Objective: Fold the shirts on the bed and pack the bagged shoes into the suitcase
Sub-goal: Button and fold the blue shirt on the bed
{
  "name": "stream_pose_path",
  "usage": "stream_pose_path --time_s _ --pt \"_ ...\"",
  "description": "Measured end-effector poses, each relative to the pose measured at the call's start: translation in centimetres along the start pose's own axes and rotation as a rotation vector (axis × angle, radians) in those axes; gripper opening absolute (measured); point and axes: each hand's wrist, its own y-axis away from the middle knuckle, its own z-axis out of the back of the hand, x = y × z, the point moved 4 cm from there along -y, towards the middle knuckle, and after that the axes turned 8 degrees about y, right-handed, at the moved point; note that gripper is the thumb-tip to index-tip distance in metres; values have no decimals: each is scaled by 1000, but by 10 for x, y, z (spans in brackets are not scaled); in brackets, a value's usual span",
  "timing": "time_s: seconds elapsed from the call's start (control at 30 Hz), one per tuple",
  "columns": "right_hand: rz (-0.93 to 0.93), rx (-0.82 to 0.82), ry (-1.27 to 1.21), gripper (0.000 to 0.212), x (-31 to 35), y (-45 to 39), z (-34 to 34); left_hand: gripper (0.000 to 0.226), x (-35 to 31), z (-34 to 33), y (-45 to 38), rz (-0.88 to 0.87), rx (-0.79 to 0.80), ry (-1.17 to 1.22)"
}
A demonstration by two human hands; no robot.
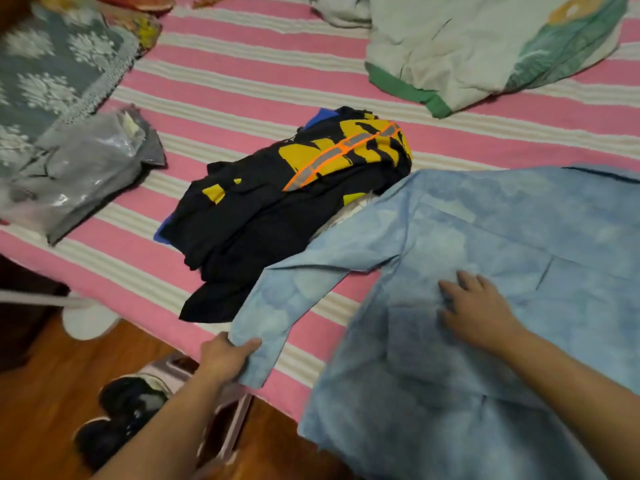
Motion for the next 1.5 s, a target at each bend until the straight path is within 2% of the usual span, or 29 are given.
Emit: stream_pose_path --time_s 0.03,0.1,0.17,0.27,0.33,0.37,0.43,0.47,0.5,0.57,0.6,0.63,0.67,0.7,0.77,0.83,0.9,0.93,1.03,1.07,1.13,1.2,1.27,1.33,1.43,1.5 --pt "-23 12 -21 66 4 -1 10 45 -2 2 3 -69 47 -68" --pt "-78 71 -129 54 14 3 30 12 -24 17 24 -310 -29 -290" --pt "-109 101 -223 48 26 8 49 15 -65 55 53 -661 -273 -455" --pt "-168 82 -277 48 38 15 82 5 -154 128 108 -1245 -571 -485" --pt "-224 56 -312 50 44 16 100 11 -207 177 134 -1449 -789 -419" --pt "-252 43 -342 50 47 14 107 12 -228 196 139 -1494 -889 -393" --pt "-290 12 -432 47 53 5 112 3 -257 218 124 -1445 -1017 -434" --pt "-295 -5 -474 46 57 0 115 8 -265 222 109 -1348 -1034 -525" --pt "-301 -8 -496 45 60 -5 116 18 -263 223 76 -1219 -982 -651" --pt "-329 34 -440 44 62 -14 117 41 -237 213 4 -817 -678 -839" --pt "-350 53 -383 43 62 -19 119 52 -214 204 -27 -584 -513 -861" --pt "-364 50 -330 41 61 -23 121 62 -192 195 -50 -362 -382 -826" --pt "-356 8 -305 39 61 -29 125 68 -176 186 -63 -206 -300 -695" --pt "-330 -67 -306 37 61 -37 130 70 -170 176 -70 -136 -262 -487" --pt "-252 -225 -336 43 59 -59 140 70 -173 156 -86 -206 -239 -171" --pt "-204 -333 -332 60 53 -85 149 70 -184 143 -105 -322 -220 -45" --pt "-220 -378 -241 71 48 -109 160 71 -187 133 -131 -384 -170 -99" --pt "-224 -375 -177 68 46 -120 163 69 -184 127 -144 -385 -139 -134" --pt "-211 -346 85 37 37 -140 168 63 -172 119 -166 -392 -93 -241" --pt "-221 -399 124 29 34 -144 170 62 -169 117 -170 -402 -90 -265" --pt "-290 -625 -9 20 32 -141 177 63 -167 117 -175 -457 -112 -288" --pt "-400 -836 -241 26 39 -123 179 60 -171 123 -180 -557 -164 -324" --pt "-426 -899 -315 37 62 -98 156 41 -178 132 -183 -675 -218 -405" --pt "-347 -793 -281 48 92 -78 111 24 -187 149 -176 -741 -266 -398" --pt "-203 -383 -183 73 120 -78 55 31 -200 181 -147 -706 -309 -255" --pt "-171 -193 -276 72 117 -86 50 32 -206 196 -121 -662 -267 -111"
